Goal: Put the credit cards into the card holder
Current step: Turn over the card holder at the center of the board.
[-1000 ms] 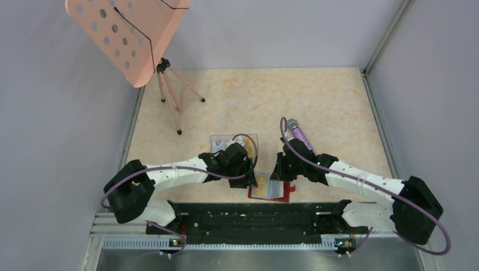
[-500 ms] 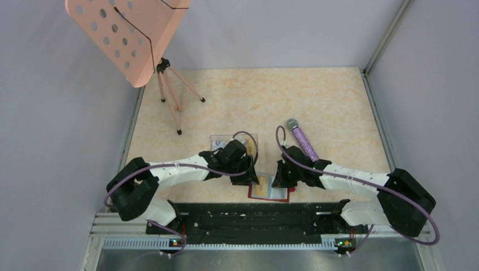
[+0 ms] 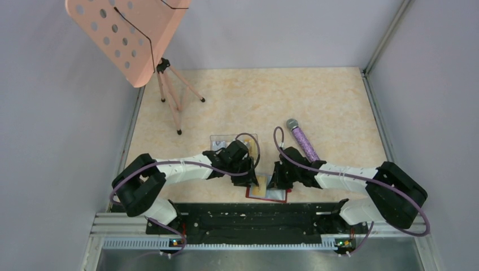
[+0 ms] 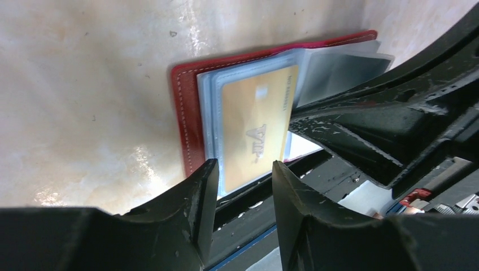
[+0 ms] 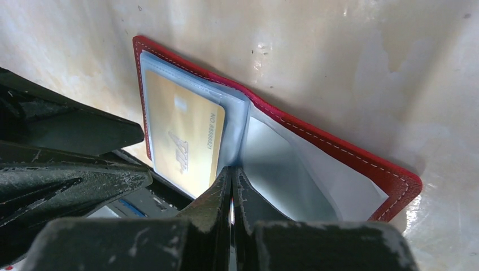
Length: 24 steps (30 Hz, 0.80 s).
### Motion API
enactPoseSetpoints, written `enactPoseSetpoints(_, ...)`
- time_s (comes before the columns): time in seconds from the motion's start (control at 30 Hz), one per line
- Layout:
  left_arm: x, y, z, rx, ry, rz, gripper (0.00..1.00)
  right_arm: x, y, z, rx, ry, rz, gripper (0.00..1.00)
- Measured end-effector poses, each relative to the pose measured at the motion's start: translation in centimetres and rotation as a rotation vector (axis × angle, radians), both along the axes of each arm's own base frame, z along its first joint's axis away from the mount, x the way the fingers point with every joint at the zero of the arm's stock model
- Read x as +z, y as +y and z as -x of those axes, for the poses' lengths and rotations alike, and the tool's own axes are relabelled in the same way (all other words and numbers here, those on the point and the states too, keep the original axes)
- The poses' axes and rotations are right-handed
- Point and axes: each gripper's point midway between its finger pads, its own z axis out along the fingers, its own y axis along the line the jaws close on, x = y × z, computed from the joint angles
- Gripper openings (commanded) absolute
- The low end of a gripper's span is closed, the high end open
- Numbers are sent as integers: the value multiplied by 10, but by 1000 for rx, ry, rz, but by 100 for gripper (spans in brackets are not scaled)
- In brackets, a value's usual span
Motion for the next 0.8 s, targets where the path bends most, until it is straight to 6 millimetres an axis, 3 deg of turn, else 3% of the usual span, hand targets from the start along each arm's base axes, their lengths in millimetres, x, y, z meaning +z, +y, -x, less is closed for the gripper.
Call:
enactPoseSetpoints(0.13, 6, -4, -4, -7, -16, 12, 41, -1, 5, 0, -7, 20, -18, 0)
enactPoseSetpoints(0.3, 12, -8, -8, -22, -33, 13, 49, -1, 9, 1, -10, 35, -31, 0)
enactPoseSetpoints(0.6, 2, -2, -13, -36, -22, -85, 43, -1, 9, 1, -17, 41, -33, 0)
enactPoseSetpoints(0.8, -7, 0, -14, -47, -11, -132, 45, 0, 9, 1, -23, 44, -34, 0)
